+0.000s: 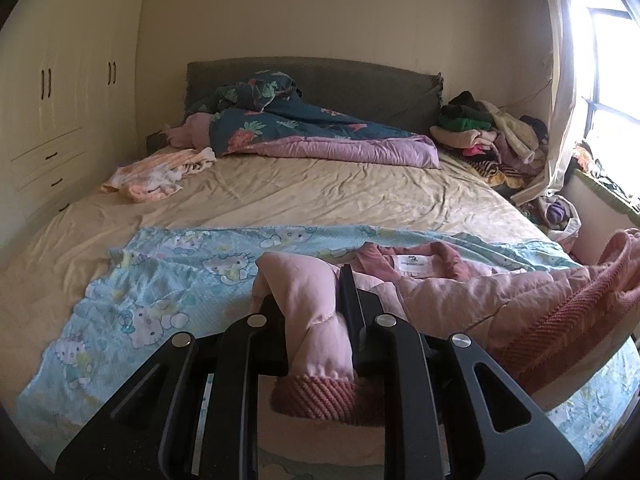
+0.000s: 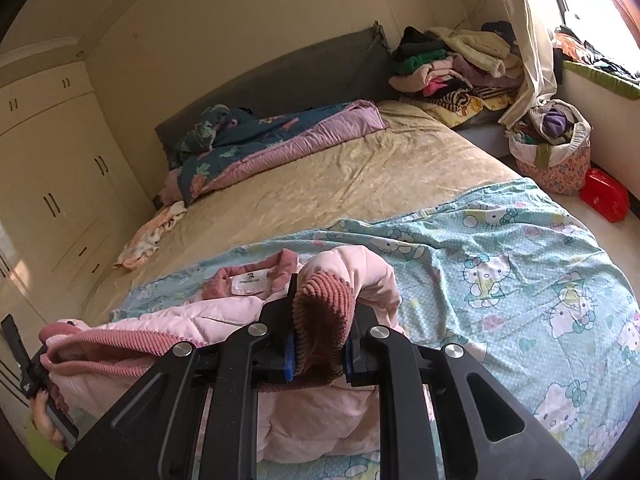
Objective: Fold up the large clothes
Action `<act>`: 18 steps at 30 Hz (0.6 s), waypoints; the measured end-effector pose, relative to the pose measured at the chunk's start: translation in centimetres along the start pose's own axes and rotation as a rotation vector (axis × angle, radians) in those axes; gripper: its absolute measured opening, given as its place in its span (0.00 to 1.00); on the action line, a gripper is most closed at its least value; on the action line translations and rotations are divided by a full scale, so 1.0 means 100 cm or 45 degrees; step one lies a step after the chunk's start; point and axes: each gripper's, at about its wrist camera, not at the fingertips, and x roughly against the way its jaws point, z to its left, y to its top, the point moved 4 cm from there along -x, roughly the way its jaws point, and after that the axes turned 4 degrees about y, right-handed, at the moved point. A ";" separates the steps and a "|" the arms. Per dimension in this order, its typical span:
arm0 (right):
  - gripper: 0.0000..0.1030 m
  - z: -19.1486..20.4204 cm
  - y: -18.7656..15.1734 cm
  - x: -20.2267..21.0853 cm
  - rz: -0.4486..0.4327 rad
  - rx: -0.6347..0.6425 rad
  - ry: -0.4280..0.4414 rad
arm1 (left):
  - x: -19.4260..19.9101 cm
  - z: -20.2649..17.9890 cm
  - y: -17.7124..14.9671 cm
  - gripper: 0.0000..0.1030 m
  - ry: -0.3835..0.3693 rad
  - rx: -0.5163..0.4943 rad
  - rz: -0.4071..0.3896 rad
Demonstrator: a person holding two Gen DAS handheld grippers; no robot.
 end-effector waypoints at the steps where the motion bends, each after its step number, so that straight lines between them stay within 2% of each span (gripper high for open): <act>1: 0.15 -0.002 0.002 -0.005 0.007 -0.009 -0.003 | -0.003 0.000 0.000 0.11 0.003 -0.002 0.004; 12: 0.16 -0.014 0.011 -0.051 0.084 -0.036 -0.023 | -0.042 0.005 -0.004 0.11 0.037 -0.009 0.071; 18: 0.20 -0.024 0.009 -0.073 0.126 -0.072 -0.008 | -0.060 0.006 -0.008 0.11 0.046 -0.006 0.098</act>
